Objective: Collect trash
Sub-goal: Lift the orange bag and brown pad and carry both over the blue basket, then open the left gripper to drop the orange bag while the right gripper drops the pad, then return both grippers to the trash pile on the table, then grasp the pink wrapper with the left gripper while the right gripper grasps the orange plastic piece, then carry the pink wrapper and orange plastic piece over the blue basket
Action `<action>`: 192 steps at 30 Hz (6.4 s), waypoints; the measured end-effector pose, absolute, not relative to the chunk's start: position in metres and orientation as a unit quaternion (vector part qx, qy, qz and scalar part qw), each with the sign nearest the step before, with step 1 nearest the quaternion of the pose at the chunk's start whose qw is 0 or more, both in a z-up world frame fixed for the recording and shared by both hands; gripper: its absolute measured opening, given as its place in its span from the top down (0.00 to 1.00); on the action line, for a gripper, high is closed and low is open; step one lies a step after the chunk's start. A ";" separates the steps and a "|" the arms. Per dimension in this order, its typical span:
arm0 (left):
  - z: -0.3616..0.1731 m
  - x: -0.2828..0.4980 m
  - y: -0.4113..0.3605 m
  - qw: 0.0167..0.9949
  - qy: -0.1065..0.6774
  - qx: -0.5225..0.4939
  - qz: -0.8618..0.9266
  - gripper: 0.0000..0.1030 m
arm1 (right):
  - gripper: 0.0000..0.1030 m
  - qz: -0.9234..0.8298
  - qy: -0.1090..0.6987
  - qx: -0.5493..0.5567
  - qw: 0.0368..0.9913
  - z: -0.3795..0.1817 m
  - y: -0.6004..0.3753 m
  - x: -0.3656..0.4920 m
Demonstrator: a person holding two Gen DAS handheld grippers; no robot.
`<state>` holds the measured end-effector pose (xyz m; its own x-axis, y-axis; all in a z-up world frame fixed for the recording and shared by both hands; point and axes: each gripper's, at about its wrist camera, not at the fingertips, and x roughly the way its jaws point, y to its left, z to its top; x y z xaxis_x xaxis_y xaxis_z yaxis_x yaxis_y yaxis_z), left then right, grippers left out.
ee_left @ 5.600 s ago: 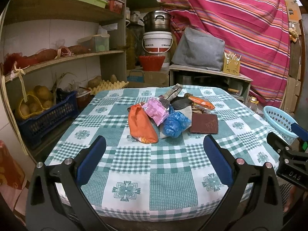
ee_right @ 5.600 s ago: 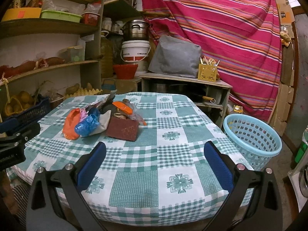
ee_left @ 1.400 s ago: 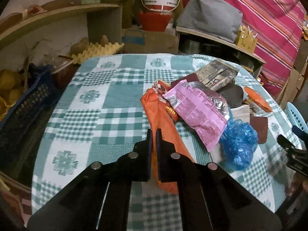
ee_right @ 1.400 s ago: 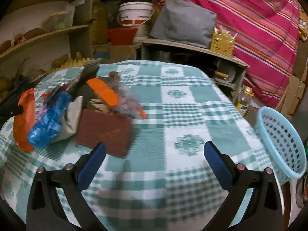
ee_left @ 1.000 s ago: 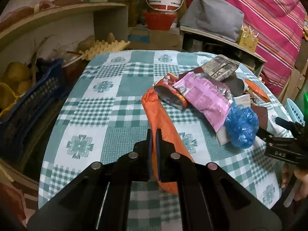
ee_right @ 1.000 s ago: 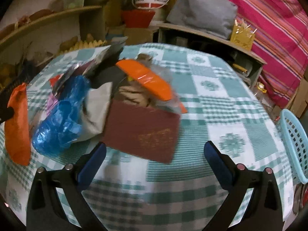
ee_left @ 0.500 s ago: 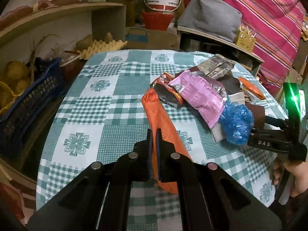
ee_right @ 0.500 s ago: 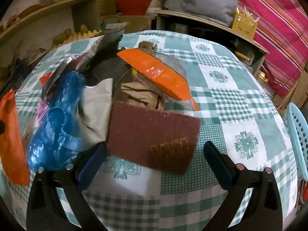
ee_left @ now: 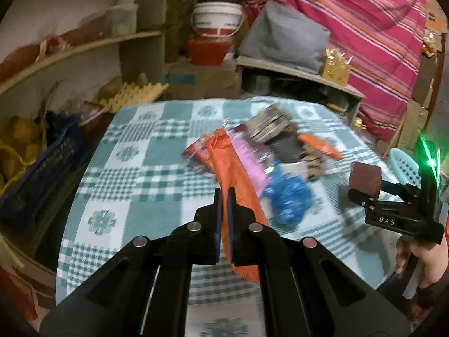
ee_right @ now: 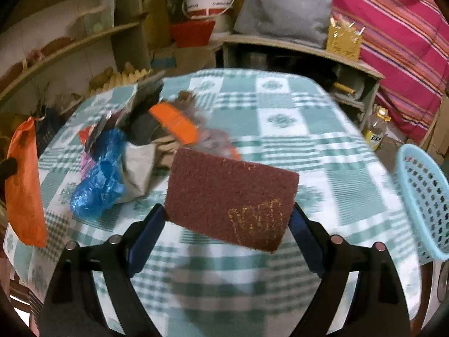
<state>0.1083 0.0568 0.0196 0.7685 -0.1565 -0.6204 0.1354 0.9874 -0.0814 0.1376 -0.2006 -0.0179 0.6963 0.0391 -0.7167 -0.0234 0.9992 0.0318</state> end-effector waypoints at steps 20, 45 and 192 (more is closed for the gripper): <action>0.041 0.136 -0.197 0.918 0.316 0.029 -0.239 0.98 | 0.16 -0.118 0.359 0.068 0.923 0.019 -0.457 0.080; 0.002 0.182 -0.417 0.891 0.315 0.081 -0.317 0.97 | 0.16 -0.174 0.363 0.099 0.910 -0.006 -0.583 0.077; 0.046 0.158 -0.040 0.945 0.304 -0.020 -0.123 1.00 | 0.83 0.033 0.338 0.042 0.940 0.033 -0.324 0.160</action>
